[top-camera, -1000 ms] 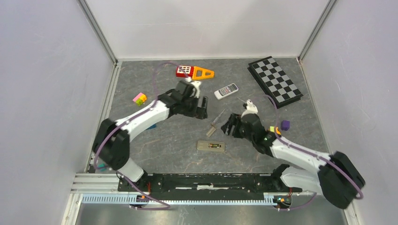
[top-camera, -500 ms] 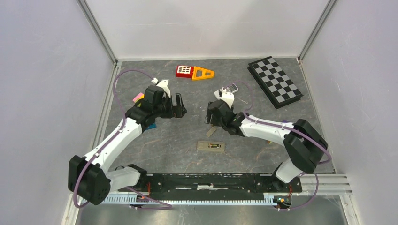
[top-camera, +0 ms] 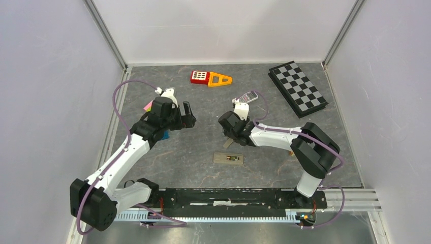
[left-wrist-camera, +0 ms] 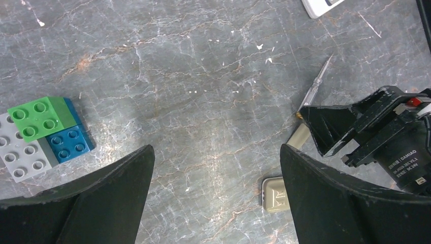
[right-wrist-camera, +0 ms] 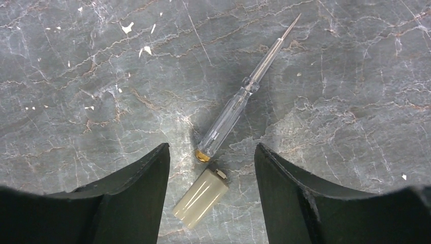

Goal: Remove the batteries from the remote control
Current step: Pick up the screwdriver from the center of the board.

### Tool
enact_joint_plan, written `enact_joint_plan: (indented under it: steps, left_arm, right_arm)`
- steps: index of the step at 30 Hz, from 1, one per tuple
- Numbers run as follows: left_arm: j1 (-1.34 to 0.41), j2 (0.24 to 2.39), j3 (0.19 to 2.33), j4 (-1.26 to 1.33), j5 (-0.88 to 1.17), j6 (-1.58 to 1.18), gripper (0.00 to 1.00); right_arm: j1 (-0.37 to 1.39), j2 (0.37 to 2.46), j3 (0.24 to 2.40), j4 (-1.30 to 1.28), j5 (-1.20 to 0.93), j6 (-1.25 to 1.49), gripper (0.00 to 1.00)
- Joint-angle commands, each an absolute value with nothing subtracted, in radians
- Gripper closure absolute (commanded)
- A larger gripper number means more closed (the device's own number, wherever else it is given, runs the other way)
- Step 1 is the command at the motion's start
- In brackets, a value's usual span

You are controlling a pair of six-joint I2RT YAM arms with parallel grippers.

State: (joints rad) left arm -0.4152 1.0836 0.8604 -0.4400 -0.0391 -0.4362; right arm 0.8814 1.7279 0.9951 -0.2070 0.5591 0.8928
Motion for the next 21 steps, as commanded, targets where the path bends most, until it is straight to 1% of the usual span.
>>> enact_joint_plan:
  steps: [1, 4, 10, 15, 17, 21]
  left_arm:
    - [-0.409, 1.067, 0.845, -0.428, -0.067, -0.497, 0.0]
    - [-0.407, 1.053, 0.839, -0.433, -0.063, -0.499, 0.0]
    - [-0.407, 1.033, 0.825, -0.445, -0.053, -0.498, 0.0]
    - [-0.408, 1.028, 0.818, -0.45, -0.051, -0.502, 0.0]
    - [-0.407, 1.023, 0.814, -0.449, -0.05, -0.503, 0.0]
    - [-0.407, 1.026, 0.812, -0.449, -0.048, -0.505, 0.0]
  right_arm:
    - [0.878, 1.744, 1.045, -0.201, 0.599, 0.882, 0.35]
    - [0.864, 1.765, 1.043, -0.202, 0.602, 0.887, 0.39]
    - [0.849, 1.797, 1.047, -0.203, 0.581, 0.905, 0.43]
    - [0.851, 1.818, 1.031, -0.208, 0.581, 0.859, 0.54]
    - [0.85, 1.812, 1.002, -0.207, 0.581, 0.851, 0.55]
    - [0.821, 1.807, 0.94, -0.209, 0.51, 0.82, 0.63]
